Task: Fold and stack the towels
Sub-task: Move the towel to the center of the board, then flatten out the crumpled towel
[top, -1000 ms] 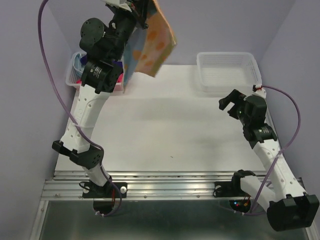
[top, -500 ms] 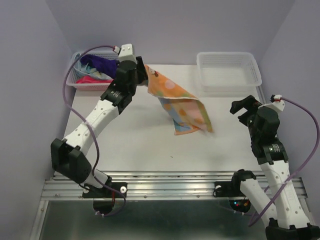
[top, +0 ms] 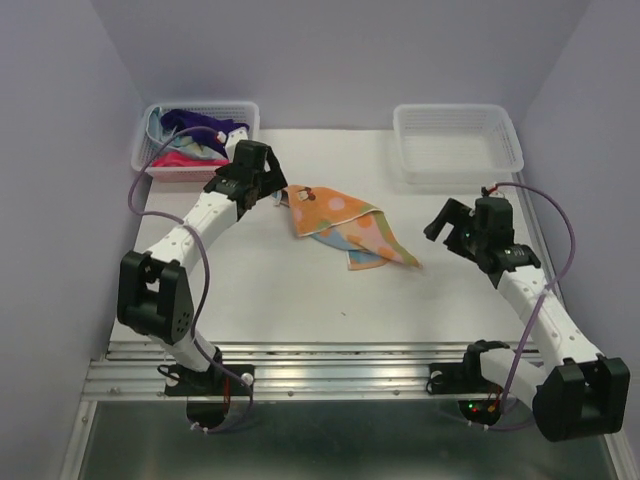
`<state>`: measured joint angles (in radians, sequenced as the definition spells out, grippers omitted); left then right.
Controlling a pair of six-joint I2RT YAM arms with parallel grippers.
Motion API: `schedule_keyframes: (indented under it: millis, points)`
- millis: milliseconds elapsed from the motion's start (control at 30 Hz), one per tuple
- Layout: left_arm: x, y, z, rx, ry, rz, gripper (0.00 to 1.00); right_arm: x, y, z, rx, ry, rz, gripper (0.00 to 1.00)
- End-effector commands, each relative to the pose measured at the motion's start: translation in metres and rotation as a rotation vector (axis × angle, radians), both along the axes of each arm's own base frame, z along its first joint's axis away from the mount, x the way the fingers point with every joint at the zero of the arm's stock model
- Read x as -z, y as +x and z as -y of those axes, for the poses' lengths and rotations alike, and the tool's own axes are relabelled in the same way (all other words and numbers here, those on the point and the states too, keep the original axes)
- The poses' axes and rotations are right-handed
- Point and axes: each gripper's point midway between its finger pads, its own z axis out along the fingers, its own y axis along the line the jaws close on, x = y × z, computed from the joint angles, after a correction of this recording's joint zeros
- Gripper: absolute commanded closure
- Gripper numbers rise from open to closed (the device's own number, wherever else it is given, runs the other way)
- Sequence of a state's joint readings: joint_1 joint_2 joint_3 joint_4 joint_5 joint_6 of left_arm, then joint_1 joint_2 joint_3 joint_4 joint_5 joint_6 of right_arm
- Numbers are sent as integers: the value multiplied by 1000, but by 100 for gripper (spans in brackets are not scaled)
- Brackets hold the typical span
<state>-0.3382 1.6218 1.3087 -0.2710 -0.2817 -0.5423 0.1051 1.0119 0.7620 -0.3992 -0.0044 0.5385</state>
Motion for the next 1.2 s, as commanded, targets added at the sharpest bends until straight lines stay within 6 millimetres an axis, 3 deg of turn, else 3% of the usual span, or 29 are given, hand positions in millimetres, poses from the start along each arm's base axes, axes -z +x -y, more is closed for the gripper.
schedule_keyframes:
  millis: [0, 33, 67, 100, 133, 233, 500, 667, 733, 1000, 1167]
  points:
    - [-12, -29, 38, 112, -91, 76, 1, 28, -13, -15, -81, 39, -89, 0]
    - [-22, -31, 46, 123, -114, 102, 1, 34, -17, -18, -95, 52, -109, 0]
    - [-6, -44, 53, 155, -123, 75, 1, 41, -21, -23, -117, 63, -127, 0]
    - [-15, -48, 62, 180, -158, 115, 1, 54, -32, -28, -146, 85, -166, 0]
    - [1, -63, 74, 232, -173, 85, 1, 57, -34, -32, -167, 91, -160, 0]
    - [14, -84, 92, 305, -218, 62, 1, 66, -43, -41, -236, 92, -162, 0]
    - [41, -114, 108, 344, -198, 5, 1, 79, -33, -53, -304, 21, -168, 3]
    - [50, -121, 113, 352, -196, 4, 1, 96, -22, -55, -318, -57, -196, 20]
    - [55, -123, 113, 351, -193, -4, 1, 99, -18, -57, -322, -62, -188, 33]
    - [61, -124, 118, 374, -181, -13, 1, 97, -8, -57, -326, -90, -157, 44]
    - [61, -124, 119, 382, -176, -10, 1, 89, -6, -60, -344, -87, -130, 72]
